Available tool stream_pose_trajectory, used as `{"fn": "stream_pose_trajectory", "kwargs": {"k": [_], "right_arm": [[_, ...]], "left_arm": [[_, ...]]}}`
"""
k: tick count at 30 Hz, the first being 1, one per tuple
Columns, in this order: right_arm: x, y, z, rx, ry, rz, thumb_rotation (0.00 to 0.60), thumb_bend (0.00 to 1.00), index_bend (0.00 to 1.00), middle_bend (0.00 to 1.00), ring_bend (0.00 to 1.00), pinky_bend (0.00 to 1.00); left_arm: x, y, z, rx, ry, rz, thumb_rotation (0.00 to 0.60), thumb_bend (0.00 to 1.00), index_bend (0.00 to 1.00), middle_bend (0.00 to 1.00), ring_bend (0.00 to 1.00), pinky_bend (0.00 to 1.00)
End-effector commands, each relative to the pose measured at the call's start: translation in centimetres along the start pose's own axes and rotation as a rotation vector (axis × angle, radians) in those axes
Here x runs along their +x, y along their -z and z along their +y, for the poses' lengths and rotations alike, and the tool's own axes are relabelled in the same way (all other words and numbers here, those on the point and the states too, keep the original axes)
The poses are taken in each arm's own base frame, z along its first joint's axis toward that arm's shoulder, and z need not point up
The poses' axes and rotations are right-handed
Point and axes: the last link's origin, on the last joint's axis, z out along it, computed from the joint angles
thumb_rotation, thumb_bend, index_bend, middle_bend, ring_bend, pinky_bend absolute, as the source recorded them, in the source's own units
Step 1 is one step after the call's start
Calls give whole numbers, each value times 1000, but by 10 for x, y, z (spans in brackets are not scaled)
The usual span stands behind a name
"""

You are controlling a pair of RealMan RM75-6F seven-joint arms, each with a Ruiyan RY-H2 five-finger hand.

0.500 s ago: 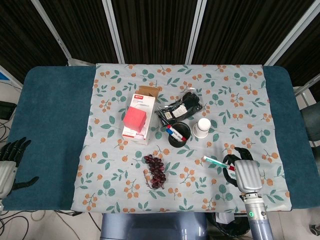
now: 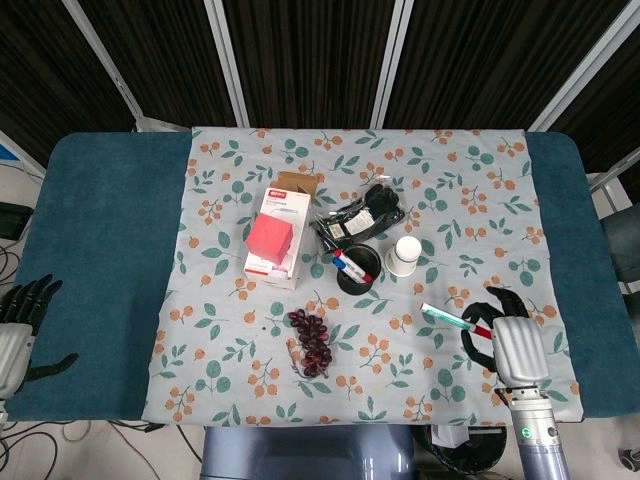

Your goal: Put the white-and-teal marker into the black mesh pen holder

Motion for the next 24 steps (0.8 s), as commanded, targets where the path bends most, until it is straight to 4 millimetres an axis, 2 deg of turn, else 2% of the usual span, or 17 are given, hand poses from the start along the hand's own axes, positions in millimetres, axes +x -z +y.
{"fn": "stream_pose_trajectory", "kwargs": {"k": [1,17,24], "right_arm": [[0,1,1,-1,2,-1,600,553,649,563,202,167],[-1,1,1,-9,14,-11,600,553,649,563,202,167],[-7,-11,-10,17,50,-21,600,554,651,565,202,167]], "left_arm": [[0,0,1,-2,1,-1,600,49,0,0,0,0],[0,0,1,-5,-1,1,600,49,0,0,0,0],[-1,-1,0,-1,-1,0,600,50,0,0,0,0]]}}
